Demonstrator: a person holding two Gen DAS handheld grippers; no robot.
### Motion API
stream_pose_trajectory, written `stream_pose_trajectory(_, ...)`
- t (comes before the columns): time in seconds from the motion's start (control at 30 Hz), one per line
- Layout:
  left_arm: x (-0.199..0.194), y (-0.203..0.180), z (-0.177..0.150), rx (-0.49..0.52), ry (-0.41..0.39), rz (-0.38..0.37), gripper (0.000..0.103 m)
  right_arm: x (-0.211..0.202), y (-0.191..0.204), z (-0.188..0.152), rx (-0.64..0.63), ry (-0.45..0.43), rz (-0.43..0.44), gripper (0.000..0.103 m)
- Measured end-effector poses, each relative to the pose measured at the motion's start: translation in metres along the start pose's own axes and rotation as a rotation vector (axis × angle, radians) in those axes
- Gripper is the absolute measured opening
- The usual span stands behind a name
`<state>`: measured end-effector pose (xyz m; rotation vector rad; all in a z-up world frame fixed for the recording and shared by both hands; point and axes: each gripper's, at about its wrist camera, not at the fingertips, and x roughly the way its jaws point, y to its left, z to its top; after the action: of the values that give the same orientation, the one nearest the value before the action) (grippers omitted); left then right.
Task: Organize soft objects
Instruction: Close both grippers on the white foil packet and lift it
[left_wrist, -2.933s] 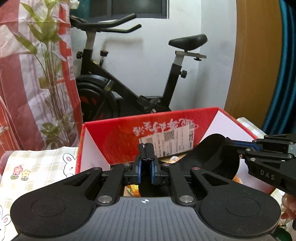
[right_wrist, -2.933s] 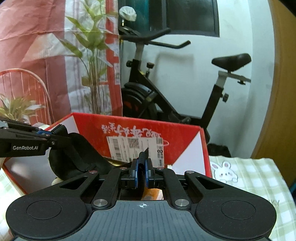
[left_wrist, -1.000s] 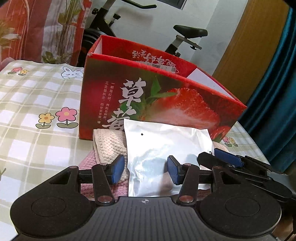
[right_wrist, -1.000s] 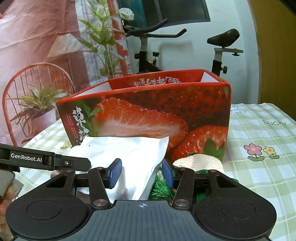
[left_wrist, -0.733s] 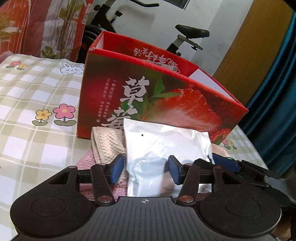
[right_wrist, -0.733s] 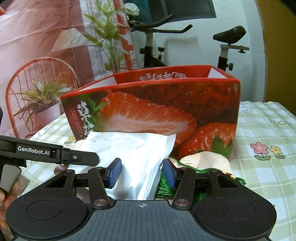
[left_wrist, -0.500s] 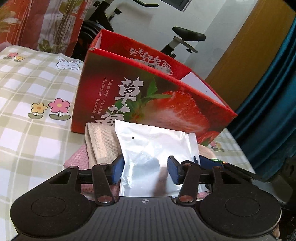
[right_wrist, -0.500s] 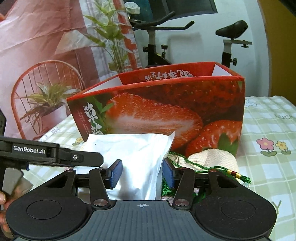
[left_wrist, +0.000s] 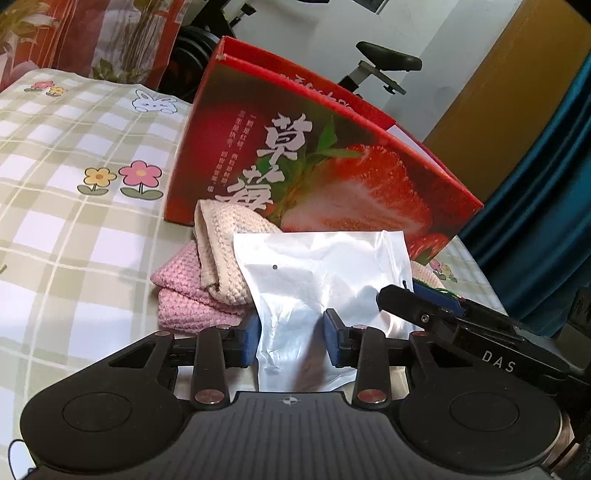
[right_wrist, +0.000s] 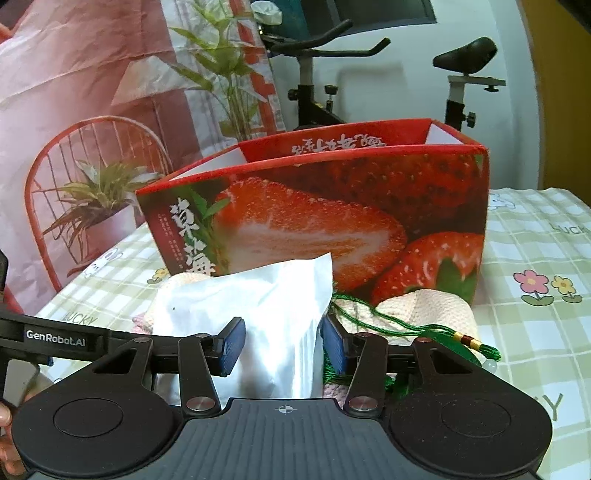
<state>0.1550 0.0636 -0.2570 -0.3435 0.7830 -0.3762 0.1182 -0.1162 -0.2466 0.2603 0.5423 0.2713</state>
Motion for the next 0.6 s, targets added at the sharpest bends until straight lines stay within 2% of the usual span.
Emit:
stream_pose_trajectory(0.27,0.001,0.002,-0.002,-0.015,0.002,-0.016,0.040,0.003,0.005,-0.002,0.017,0.059,0.071,0.042)
stream_pose_trajectory(0.43,-0.002,0.003,-0.006,-0.010,0.001,-0.020,0.040,0.001,0.002,-0.002,0.030,0.063,0.071,0.039)
stream_pose_trajectory(0.6,-0.002,0.007,-0.006,-0.052,0.006,-0.064,0.040,-0.004,0.014,0.004,-0.074,0.084,0.022,0.038)
